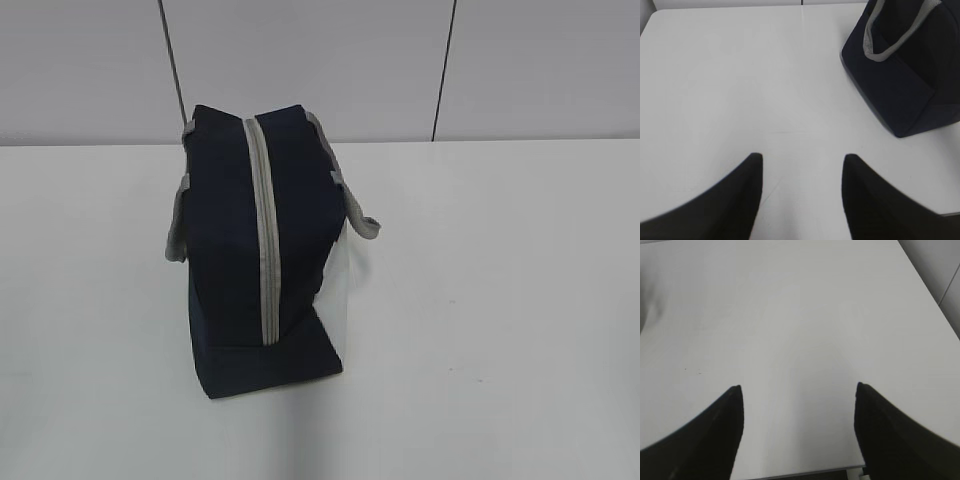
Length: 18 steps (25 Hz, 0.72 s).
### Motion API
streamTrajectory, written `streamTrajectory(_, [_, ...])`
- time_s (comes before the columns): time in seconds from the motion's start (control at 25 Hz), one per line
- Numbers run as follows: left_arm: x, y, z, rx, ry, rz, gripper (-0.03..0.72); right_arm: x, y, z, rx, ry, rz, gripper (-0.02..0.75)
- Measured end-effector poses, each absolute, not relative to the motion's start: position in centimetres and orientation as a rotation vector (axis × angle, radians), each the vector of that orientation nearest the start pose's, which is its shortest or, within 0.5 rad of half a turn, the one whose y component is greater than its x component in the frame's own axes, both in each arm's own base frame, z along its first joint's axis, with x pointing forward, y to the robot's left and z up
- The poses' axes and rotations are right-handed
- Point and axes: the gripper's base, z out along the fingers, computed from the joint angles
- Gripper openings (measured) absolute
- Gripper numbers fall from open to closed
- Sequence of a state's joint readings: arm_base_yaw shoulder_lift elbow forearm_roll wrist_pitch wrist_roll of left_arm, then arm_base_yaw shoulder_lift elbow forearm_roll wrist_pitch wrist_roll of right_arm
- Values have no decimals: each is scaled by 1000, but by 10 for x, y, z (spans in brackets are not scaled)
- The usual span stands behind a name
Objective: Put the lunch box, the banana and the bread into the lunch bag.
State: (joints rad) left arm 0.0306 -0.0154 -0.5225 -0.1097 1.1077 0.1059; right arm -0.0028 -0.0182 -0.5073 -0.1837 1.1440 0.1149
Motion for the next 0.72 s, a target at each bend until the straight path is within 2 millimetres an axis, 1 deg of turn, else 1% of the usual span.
streamTrajectory(0.72, [-12, -9, 280, 88, 2047, -46, 370, -13, -15, 274, 144, 2086, -154, 511])
